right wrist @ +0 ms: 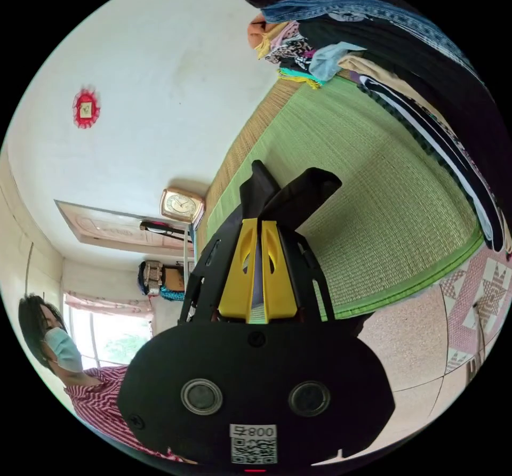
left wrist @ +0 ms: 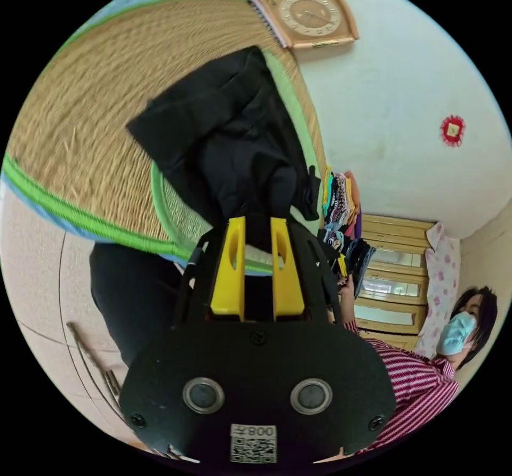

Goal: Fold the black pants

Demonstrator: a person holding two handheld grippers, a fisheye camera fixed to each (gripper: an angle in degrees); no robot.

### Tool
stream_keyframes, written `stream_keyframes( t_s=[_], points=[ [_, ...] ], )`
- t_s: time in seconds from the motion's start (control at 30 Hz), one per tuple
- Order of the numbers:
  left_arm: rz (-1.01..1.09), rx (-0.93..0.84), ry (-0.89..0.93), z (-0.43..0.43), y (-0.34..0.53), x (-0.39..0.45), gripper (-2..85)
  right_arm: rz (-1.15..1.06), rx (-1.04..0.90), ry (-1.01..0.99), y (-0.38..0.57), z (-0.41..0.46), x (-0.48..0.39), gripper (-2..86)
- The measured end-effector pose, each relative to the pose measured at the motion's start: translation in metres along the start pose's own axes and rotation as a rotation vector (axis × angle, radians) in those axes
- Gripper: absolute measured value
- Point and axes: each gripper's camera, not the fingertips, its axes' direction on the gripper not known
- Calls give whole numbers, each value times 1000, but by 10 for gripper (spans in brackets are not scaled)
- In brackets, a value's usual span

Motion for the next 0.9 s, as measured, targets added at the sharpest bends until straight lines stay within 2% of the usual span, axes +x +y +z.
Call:
stream_keyframes(
  t_s=[0.1, 0.2, 0.27, 0.37, 0.43, 0.53, 0.63, 0.7, 0.83, 0.9],
  points=[
    [-86, 58, 118, 12, 0, -24, 66, 53, 18, -29, 9, 2, 13, 8],
    [-75, 64, 124, 15, -9, -24, 35, 61, 25, -29, 13, 2, 9, 9],
    [-38, 48, 96, 13, -15, -17, 26, 49, 23, -37, 13, -1, 0, 9],
    [57, 92, 161, -5, -13, 3, 17, -3, 30, -63, 13, -15, -26, 10],
    [130, 118, 120, -25, -7, 15, 12, -42, 45, -33, 12, -29, -42, 11],
    [122, 82, 52, -31, -2, 7, 9, -4, 26, 88, 9, -34, -31, 16],
    [58, 53, -27, -25, 4, -7, 4, 174, -43, 171, 12, -13, 33, 22],
    [40, 67, -3, -26, 9, -12, 2, 273, -5, 101, 27, -9, 68, 27],
    [110, 46, -75, -22, 9, 5, 2, 209, 23, 131, 30, 5, 49, 36],
    [158, 21, -83, -13, 1, 18, 3, 71, -20, 171, 15, 38, 5, 49]
  ],
)
